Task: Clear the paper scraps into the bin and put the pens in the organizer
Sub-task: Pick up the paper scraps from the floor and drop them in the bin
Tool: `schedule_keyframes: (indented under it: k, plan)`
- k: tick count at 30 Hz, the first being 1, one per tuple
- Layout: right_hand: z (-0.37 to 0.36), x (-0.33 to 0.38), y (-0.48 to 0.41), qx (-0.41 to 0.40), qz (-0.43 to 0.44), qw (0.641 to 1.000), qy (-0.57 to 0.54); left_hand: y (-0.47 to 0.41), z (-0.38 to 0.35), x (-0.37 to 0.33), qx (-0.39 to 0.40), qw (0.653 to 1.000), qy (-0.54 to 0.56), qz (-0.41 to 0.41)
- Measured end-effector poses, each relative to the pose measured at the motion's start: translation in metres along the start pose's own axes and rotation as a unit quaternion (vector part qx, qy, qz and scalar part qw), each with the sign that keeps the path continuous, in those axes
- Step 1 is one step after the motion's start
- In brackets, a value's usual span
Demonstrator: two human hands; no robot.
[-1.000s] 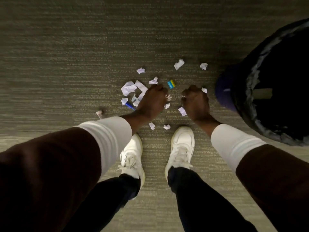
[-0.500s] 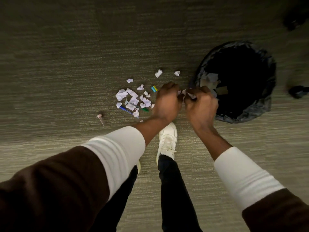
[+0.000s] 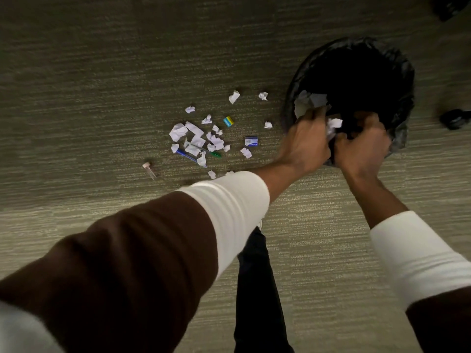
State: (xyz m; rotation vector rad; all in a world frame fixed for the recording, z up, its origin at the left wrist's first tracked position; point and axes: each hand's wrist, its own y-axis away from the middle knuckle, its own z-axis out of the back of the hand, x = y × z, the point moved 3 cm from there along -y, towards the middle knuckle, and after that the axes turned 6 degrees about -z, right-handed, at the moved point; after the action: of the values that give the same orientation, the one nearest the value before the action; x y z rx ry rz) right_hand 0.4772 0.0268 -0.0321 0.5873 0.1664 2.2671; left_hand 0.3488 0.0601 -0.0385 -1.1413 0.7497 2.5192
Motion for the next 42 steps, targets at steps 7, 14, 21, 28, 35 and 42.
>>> schedule_keyframes:
  k: [7,14,21,28,35,42]
  plan:
    - [-0.031,0.024,0.06,0.072,0.184,0.98,-0.038,0.037,0.02,0.071,0.005,0.995,-0.088,0.053]
    - [-0.134,0.035,0.087,0.232,0.203,0.949,0.069,0.057,0.036,0.191,0.087,0.969,-0.214,0.087]
    - [-0.265,-0.003,0.044,0.246,0.198,0.926,0.208,0.032,0.006,0.303,0.108,0.943,-0.307,0.075]
    - [-0.333,-0.028,-0.006,0.233,0.189,0.926,0.23,-0.01,-0.03,0.347,0.106,0.94,-0.322,0.028]
    - [-0.353,-0.037,-0.006,0.242,0.257,0.899,0.26,-0.03,-0.039,0.364,0.137,0.918,-0.372,-0.009]
    - [-0.357,-0.034,0.02,0.177,0.356,0.867,0.301,-0.033,-0.048,0.372,0.145,0.885,-0.433,-0.085]
